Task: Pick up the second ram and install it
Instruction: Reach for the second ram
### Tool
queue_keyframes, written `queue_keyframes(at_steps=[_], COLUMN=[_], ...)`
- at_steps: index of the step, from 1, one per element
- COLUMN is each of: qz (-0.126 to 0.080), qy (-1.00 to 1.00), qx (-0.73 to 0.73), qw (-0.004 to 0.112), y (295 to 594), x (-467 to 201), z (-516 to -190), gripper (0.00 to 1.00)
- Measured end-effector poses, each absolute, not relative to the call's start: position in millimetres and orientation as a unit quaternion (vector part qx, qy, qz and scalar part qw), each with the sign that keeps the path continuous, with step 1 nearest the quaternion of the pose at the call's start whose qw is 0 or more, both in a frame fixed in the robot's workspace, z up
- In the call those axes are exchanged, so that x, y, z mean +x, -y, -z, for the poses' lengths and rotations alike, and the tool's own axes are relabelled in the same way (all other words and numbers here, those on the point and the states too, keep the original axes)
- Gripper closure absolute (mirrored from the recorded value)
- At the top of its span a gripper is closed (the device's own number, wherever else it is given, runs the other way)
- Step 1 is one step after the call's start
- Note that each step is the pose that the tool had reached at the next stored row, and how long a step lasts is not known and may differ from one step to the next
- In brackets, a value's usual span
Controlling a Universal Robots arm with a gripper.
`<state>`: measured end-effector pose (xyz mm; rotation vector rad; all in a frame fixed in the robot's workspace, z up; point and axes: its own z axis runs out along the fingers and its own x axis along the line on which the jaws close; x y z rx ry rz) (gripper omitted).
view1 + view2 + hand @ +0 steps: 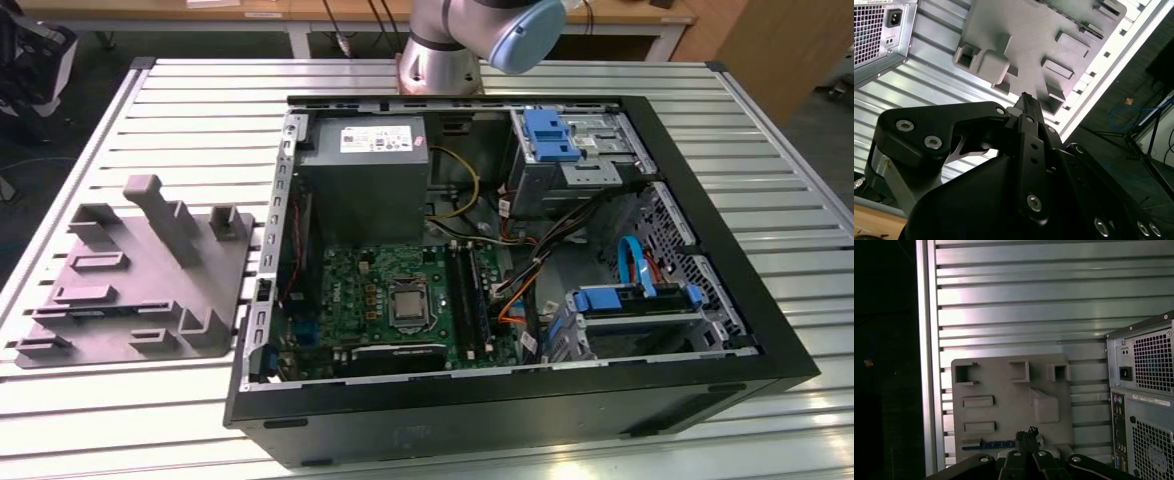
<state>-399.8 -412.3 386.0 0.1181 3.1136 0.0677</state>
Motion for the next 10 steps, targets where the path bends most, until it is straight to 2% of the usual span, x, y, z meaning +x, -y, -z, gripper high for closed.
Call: queue_keyframes(at_steps=[10], qz=[-0.022], qy=[-0.999], qx=[0.038], qw=[0.012], y=[416.9], x=[-405.6], z=[-383.4], gripper=[0.9])
